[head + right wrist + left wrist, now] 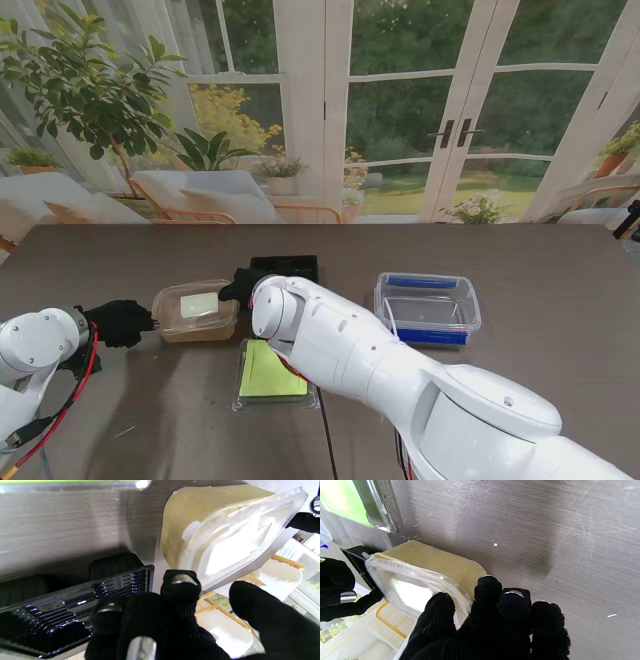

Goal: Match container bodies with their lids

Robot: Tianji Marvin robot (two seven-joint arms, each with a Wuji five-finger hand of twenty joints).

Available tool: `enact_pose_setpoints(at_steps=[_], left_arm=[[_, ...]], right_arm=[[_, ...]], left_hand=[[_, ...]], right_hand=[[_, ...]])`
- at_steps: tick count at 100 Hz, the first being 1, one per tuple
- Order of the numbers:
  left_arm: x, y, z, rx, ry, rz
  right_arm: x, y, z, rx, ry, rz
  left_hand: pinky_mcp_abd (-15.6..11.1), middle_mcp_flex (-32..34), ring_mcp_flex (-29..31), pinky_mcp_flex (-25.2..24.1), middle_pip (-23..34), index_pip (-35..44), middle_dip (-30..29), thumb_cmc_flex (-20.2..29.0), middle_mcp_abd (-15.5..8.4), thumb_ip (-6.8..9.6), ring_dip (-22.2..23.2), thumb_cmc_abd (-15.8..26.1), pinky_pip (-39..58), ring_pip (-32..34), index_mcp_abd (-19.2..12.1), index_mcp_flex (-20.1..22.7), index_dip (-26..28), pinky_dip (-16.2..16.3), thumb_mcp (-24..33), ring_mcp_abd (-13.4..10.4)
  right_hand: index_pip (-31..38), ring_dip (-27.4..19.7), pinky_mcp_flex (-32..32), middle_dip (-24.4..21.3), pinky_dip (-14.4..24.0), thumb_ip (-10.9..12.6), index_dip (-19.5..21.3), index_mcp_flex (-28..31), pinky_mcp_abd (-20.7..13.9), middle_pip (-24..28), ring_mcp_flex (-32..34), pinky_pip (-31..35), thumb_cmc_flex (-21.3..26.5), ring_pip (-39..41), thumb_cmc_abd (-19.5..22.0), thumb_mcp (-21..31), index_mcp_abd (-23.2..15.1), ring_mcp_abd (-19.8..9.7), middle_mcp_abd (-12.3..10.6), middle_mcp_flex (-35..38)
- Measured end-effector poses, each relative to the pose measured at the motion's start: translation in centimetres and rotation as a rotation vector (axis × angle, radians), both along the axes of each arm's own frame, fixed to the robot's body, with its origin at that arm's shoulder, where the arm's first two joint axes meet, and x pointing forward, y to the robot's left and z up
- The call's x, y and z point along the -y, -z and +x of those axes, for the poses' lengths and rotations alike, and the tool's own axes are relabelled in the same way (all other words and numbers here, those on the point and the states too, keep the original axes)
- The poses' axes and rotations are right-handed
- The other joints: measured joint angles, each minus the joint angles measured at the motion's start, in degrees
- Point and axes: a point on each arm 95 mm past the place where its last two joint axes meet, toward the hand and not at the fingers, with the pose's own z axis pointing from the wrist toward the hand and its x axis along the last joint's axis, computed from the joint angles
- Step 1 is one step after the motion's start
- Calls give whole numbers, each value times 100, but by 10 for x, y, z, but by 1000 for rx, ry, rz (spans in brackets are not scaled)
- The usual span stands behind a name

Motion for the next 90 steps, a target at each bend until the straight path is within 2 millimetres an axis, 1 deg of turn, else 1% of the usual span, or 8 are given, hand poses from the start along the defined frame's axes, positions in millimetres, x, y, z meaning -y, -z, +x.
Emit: enact_pose_setpoints(at_steps=[53, 74, 90], left_arm=[[-2, 2, 0, -1, 9, 1], [-4, 1, -1, 3, 8, 7], [-5, 1, -2, 5, 12, 11]], right_arm=[[2, -1, 2, 6, 13, -9], [3, -3, 3, 25, 19, -14], [3, -6, 4, 40, 28, -13]], left_hand=[[0, -2, -20, -13, 0, 49, 0, 0, 0, 0, 0, 0, -7, 0, -1, 7, 11, 0, 0, 0], [0, -2, -21, -15, 0, 77, 0, 0, 0, 0, 0, 0, -9, 0, -179, 53, 19, 0, 0, 0], [0, -3, -21, -15, 0, 87, 0, 0, 0, 0, 0, 0, -9, 0, -216, 73, 20, 0, 0, 0]], right_hand=[[0, 0, 1, -5, 0, 0, 0, 0, 0, 0, 0, 0, 0, 0, 0, -5, 0, 0, 0, 0], [0, 0, 1, -6, 0, 0, 0, 0, 0, 0, 0, 0, 0, 0, 0, -7, 0, 0, 0, 0], [-1, 0, 1, -6, 0, 0, 0, 0, 0, 0, 0, 0, 0, 0, 0, -7, 0, 0, 0, 0]])
